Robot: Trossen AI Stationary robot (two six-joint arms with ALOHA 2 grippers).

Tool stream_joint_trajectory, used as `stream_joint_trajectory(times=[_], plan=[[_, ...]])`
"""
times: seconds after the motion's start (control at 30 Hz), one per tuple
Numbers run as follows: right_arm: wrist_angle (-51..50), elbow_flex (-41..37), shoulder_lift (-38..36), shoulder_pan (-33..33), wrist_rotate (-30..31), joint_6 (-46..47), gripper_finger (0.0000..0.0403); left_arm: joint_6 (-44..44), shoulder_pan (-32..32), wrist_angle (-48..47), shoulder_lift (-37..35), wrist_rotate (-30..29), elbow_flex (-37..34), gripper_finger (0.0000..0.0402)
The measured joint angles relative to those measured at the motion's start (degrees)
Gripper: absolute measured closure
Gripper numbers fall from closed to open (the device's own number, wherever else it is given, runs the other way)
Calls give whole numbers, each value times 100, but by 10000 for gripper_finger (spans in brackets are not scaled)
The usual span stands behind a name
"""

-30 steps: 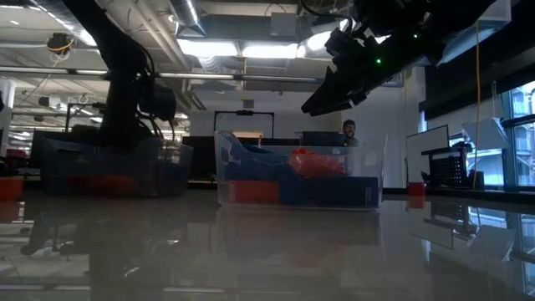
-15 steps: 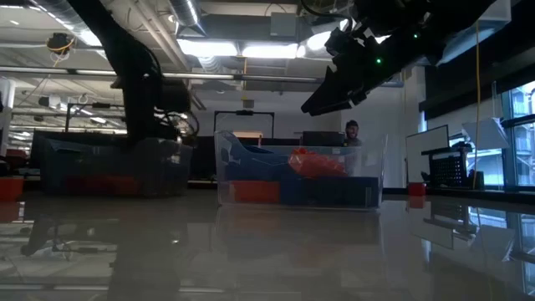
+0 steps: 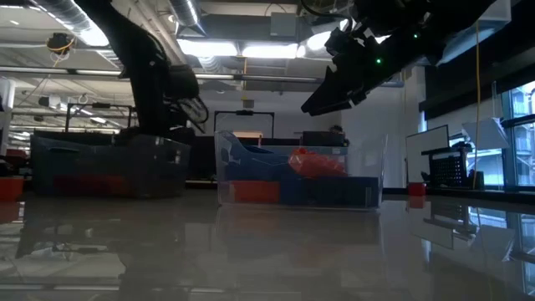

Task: Sort blocks by size
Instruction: Put the big orange game piece into the transparent bin

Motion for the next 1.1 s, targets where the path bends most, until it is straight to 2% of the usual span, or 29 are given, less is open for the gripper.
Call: stream_joint_trajectory(times=[0.07, 0.2, 0.57, 0.83, 0.93, 1.1], plan=[[0, 0, 0, -2, -1, -1, 72, -434, 85, -52, 0, -21, -45, 160], [0, 0, 0, 0, -2, -2, 72, -742, 179, 116, 0, 11, -249, 160], [-4, 0, 0, 0, -15, -2, 72, -753, 279, 920, 36, 264, -540, 160], [-4, 0, 0, 0, -11, -1, 72, -449, 407, 1096, 567, 279, -533, 162], [-3, 0, 0, 0, -10, -1, 72, -381, 401, 1121, 608, 253, -524, 184], [5, 0, 0, 0, 9, -2, 72, -118, 379, 1115, 530, 300, -528, 256]])
